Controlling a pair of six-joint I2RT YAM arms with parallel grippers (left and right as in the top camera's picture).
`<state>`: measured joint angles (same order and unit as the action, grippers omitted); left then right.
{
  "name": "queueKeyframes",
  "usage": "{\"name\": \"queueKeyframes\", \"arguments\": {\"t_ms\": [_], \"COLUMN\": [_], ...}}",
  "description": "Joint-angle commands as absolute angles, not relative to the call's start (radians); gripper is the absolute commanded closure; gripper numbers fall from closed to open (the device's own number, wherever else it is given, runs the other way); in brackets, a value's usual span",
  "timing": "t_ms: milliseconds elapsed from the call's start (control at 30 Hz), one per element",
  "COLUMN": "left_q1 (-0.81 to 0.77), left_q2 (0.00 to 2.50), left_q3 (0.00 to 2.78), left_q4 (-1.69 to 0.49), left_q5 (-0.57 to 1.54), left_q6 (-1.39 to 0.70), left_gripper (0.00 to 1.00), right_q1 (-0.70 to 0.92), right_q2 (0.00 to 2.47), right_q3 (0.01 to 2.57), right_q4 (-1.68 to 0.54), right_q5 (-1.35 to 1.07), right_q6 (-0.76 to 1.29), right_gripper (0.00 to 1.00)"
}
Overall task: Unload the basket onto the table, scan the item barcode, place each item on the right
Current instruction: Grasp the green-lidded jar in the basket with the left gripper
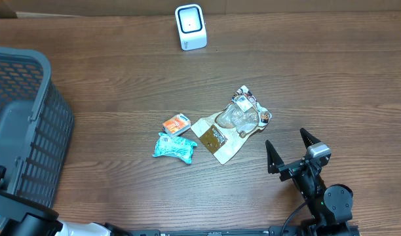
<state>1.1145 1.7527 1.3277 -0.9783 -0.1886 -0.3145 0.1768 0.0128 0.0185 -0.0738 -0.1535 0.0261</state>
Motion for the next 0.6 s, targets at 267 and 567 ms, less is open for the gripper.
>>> {"name": "queueKeyframes", "arguments": {"t_ms": [267, 567], "left_q1": [1.072, 1.042], "left_q2": [1.763, 1.763], "left_q3": [1.31, 1.31], "left_q4": [-0.929, -0.906], "left_q5": [0.026, 0.023], "left_q6": [-0.246, -0.231], "left_gripper": [0.14, 0.23], "right_q1": [0.173, 0.173], "right_q2": [0.004, 0.004], "right_q3": [0.008, 0.008], "right_q4": [-0.07, -0.07], "right_q5": [-0.155, -0.155], "right_q6": [0.027, 0.027], "right_gripper": [0.0, 0.0]}}
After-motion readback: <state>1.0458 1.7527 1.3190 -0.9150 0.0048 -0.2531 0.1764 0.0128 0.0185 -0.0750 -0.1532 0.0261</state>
